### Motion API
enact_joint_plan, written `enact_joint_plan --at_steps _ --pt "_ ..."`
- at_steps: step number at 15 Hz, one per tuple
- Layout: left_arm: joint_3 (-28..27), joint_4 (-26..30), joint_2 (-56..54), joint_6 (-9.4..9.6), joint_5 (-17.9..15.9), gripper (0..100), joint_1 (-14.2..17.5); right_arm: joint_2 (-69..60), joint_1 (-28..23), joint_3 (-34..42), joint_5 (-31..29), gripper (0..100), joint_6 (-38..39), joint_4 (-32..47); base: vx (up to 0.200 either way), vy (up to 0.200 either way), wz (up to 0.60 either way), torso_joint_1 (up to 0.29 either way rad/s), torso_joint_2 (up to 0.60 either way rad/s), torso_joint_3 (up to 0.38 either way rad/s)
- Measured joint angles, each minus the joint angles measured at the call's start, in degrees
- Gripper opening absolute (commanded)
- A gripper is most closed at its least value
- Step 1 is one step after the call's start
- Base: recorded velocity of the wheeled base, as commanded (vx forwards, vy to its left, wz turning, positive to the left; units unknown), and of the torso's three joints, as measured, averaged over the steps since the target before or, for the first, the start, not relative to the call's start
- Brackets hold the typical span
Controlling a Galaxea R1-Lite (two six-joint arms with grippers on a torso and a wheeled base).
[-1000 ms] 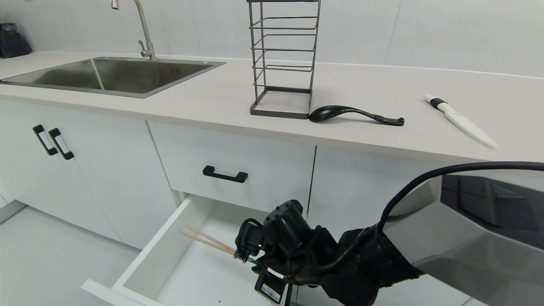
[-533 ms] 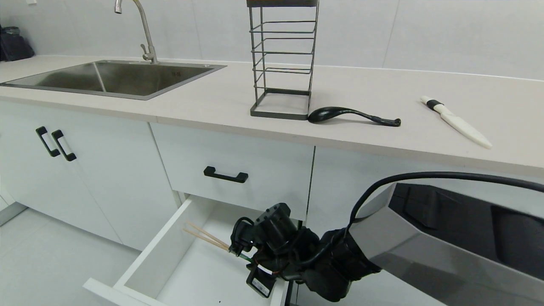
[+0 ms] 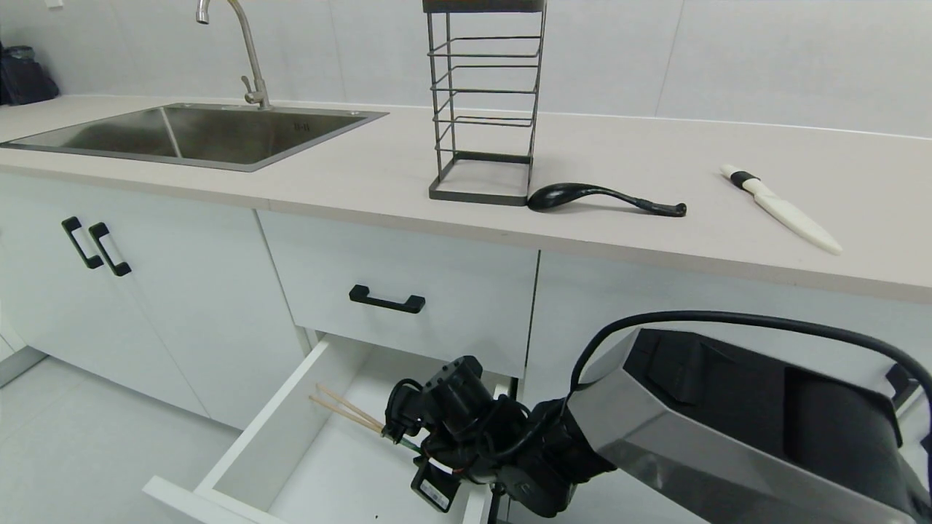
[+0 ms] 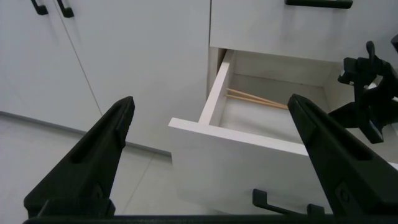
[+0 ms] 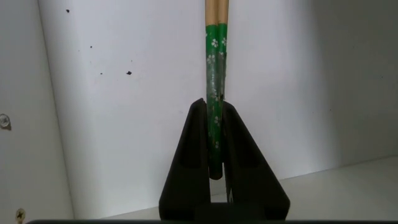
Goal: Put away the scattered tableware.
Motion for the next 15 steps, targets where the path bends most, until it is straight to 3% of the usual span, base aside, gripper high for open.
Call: enact_joint_plan --at_steps 2,3,10,15 --pt "0.0 0.0 0.0 0.02 0.0 100 0.0 1.1 -0.2 -1.5 0.0 0 0.0 0.4 0.000 0.000 0.00 0.000 0.00 0.000" --pt "0.0 0.0 0.0 0.02 0.0 100 0.0 1.7 -0.2 -2.5 0.0 100 -0.2 0.6 0.000 0.000 0.00 0.000 0.00 0.000" --pt "0.0 0.0 0.0 0.02 0.0 100 0.0 2.3 0.8 -4.4 0.4 100 -1.0 1.7 0.000 0.000 0.00 0.000 0.00 0.000" --pt "0.0 0.0 0.0 0.02 0.0 100 0.0 -6.1 2.7 1.5 0.1 100 -1.0 1.5 0.000 0.000 0.00 0.000 0.00 0.000"
